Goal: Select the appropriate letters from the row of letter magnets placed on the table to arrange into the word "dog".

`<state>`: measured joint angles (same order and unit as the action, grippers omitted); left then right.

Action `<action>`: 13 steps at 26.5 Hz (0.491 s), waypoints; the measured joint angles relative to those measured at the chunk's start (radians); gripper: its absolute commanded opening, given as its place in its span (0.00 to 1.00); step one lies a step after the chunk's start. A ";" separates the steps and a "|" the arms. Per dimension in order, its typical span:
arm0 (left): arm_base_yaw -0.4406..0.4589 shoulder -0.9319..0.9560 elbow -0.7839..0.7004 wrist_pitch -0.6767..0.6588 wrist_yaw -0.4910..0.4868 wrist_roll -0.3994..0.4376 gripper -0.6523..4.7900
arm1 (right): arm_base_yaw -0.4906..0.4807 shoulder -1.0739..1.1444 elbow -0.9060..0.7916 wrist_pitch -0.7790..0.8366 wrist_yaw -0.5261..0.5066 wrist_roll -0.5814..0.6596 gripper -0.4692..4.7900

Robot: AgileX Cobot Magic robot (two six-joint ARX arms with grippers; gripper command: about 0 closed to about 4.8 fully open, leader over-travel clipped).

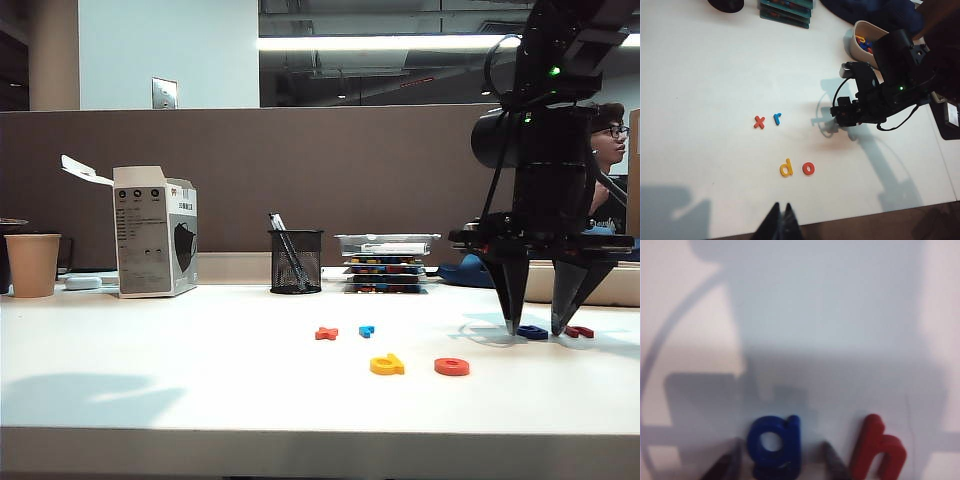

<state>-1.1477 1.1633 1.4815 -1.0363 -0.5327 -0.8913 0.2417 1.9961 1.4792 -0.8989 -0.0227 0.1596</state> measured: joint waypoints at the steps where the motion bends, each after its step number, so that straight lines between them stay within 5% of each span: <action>1: 0.000 0.000 0.000 0.000 0.000 0.000 0.11 | 0.000 0.000 0.000 -0.002 0.004 0.000 0.42; 13: 0.000 0.000 0.000 0.000 0.000 0.000 0.11 | 0.011 0.000 0.000 -0.012 0.002 -0.001 0.35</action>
<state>-1.1481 1.1633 1.4815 -1.0363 -0.5327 -0.8913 0.2527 1.9965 1.4792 -0.9108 -0.0204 0.1585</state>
